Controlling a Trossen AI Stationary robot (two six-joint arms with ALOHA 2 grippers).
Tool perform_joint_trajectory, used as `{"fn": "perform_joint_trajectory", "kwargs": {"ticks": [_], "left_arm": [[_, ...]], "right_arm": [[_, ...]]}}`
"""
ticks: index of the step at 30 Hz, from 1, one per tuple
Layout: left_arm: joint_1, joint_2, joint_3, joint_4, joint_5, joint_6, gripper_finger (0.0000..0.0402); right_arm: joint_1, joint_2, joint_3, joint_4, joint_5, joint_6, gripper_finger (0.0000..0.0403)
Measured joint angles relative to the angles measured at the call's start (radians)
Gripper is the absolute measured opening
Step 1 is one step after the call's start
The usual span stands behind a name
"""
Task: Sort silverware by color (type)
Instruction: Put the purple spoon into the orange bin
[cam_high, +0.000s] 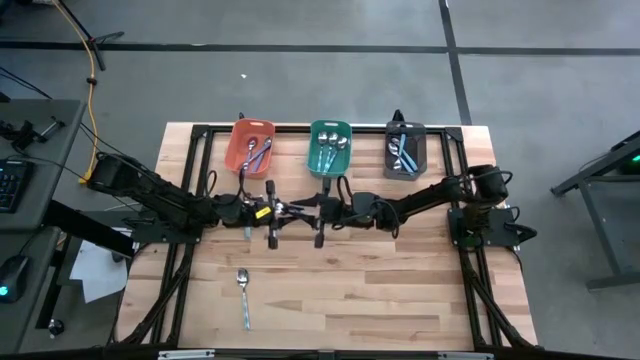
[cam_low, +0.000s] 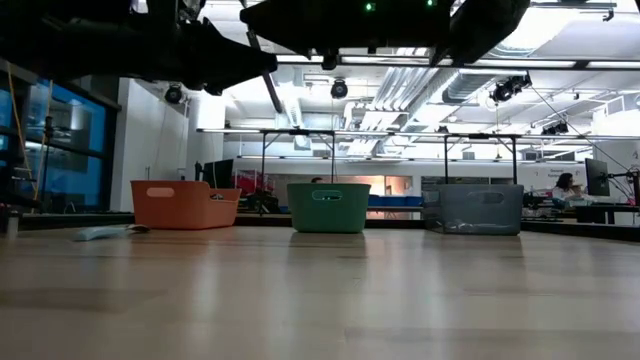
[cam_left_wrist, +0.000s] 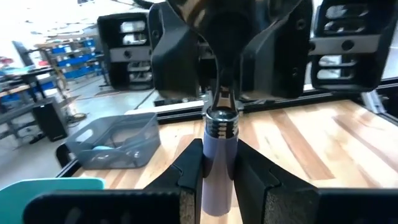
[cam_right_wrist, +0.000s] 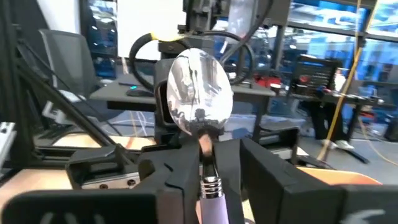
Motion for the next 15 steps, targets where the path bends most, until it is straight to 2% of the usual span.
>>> {"fn": "perform_joint_trajectory", "kwargs": {"ticks": [4,10,13,15], "left_arm": [[0.007,-0.008,0.001,-0.022,-0.039,-0.002,0.0048],[0.06,-0.073,0.002,-0.151,-0.05,-0.066,0.0048],[0.104,-0.148,0.021,-0.345,-0.093,-0.117,0.0048],[0.151,-0.219,0.066,-0.551,-0.107,-0.161,0.0048]], "right_arm": [[0.001,-0.073,0.0,-0.133,0.044,-0.03,0.0114],[0.027,-0.213,0.003,-0.409,0.257,-0.112,0.011],[0.048,-0.279,0.001,-0.574,0.376,-0.131,0.0085],[0.059,-0.315,0.001,-0.695,0.441,-0.109,0.006]]}}
